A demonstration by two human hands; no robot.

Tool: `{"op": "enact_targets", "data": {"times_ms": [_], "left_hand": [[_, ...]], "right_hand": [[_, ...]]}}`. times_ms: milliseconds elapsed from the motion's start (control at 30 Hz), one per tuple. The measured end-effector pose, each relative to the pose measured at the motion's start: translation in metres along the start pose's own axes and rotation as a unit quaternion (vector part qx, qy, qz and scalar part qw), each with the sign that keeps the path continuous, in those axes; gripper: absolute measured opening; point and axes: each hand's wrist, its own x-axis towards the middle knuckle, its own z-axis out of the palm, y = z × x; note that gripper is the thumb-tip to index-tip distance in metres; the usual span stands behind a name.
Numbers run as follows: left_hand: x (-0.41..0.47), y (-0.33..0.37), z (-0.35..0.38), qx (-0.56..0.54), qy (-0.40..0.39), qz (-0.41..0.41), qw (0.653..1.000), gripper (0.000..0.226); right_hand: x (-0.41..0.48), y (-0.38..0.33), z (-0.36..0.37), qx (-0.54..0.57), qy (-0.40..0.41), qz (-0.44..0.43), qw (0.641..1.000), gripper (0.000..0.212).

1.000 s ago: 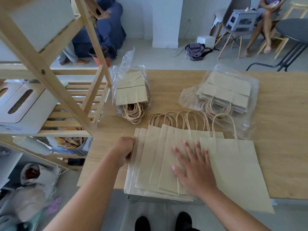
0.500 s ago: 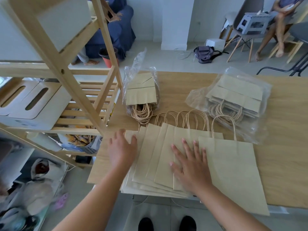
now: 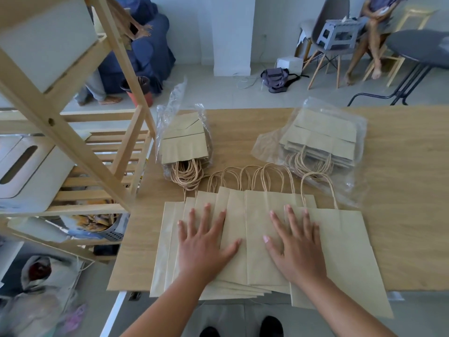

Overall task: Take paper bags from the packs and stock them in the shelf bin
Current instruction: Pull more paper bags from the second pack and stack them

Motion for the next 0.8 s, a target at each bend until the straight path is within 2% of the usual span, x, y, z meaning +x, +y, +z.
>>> {"op": "enact_targets", "data": {"times_ms": [333,800], "left_hand": [[0.001,-0.001,0.005,-0.002,0.024,0.003,1.0,0.084],[0.0,0.001,0.005,-0.019,0.039,-0.002,0.999,0.085]], "right_hand": [[0.008,0.013,0.003,0.027,0.039,0.038,0.998,0.08],[0.01,0.021,0.002,0.006,0.018,0.026,0.999,0.074]]}}
